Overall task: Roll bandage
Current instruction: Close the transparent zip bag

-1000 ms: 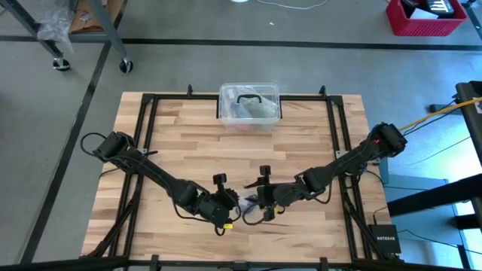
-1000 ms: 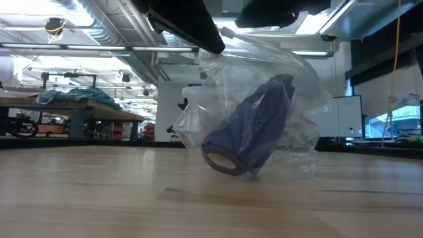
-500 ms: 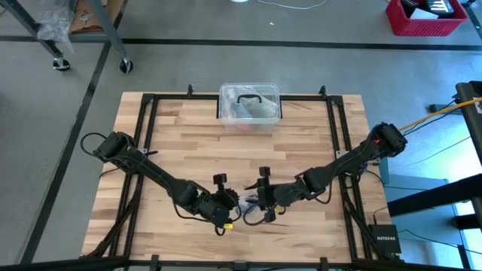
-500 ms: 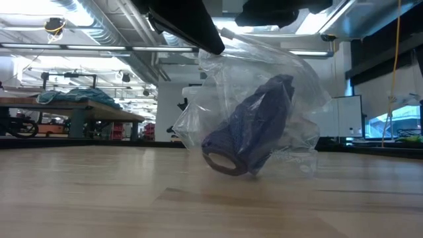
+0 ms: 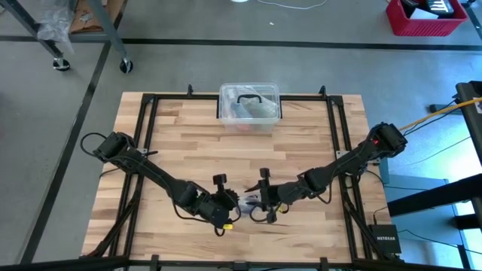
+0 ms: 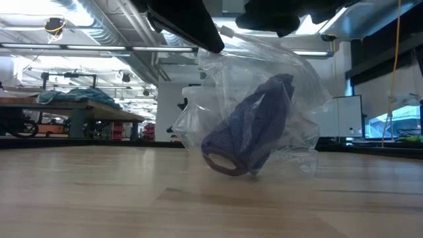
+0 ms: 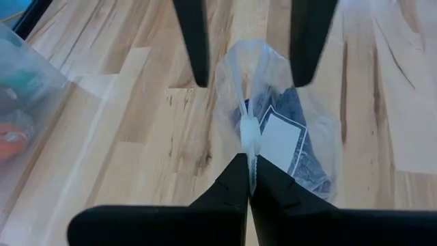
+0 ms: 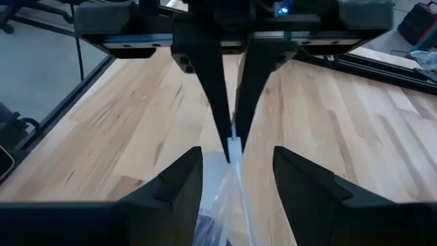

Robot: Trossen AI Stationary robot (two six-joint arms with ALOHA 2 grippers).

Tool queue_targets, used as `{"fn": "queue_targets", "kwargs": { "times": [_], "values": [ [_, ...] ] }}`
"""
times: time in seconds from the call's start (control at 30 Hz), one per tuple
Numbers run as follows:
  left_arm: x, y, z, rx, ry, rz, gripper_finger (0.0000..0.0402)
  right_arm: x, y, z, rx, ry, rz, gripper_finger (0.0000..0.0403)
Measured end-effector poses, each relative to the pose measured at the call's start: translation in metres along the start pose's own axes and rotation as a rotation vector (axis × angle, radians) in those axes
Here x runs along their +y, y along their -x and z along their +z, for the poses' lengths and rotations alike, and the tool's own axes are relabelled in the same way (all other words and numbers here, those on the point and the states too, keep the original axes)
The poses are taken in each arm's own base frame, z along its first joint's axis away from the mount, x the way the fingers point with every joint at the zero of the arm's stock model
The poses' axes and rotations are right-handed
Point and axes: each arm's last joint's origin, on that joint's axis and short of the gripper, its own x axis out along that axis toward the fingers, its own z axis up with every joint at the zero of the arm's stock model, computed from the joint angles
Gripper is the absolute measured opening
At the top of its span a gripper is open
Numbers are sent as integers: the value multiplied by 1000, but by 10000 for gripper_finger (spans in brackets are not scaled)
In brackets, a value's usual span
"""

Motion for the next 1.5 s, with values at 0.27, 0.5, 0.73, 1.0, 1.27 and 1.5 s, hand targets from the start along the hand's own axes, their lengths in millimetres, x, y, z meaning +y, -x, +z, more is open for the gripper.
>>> {"fn": "queue_targets", "kwargs": {
  "times": [0.27,0.5,0.73,1.0,1.27,1.5],
  "values": [
    [0,0,0,-3,-1,0,0,-1,0,-1,10,3,-23,182],
    [0,0,1,-4,0,0,0,-1,0,-3,27,-11,-35,182],
    [1,-1,1,3,7,-17,0,2,0,-4,33,30,54,182],
    [1,-1,2,8,47,-31,0,1,0,-4,28,61,43,182],
    [2,0,4,-5,56,-37,0,-4,-13,-11,35,26,18,182],
    [1,0,4,-8,56,-38,0,0,-19,-12,-13,-3,51,182]
  ]
}}
